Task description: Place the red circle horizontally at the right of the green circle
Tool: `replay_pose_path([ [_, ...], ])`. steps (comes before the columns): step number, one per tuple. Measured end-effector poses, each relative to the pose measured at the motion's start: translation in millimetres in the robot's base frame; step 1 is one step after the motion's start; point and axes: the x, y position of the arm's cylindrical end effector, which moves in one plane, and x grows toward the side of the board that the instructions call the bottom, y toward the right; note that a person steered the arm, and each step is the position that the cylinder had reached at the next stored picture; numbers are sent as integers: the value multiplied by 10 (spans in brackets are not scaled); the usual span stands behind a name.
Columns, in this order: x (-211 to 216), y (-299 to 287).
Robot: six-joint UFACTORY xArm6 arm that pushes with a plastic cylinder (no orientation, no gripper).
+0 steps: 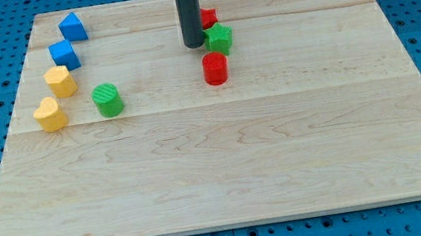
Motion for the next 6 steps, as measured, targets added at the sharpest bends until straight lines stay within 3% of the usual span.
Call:
replay_pose_path([
  [2,508,158],
  [3,478,246],
  [5,433,-1265],
  [6,430,-1591],
])
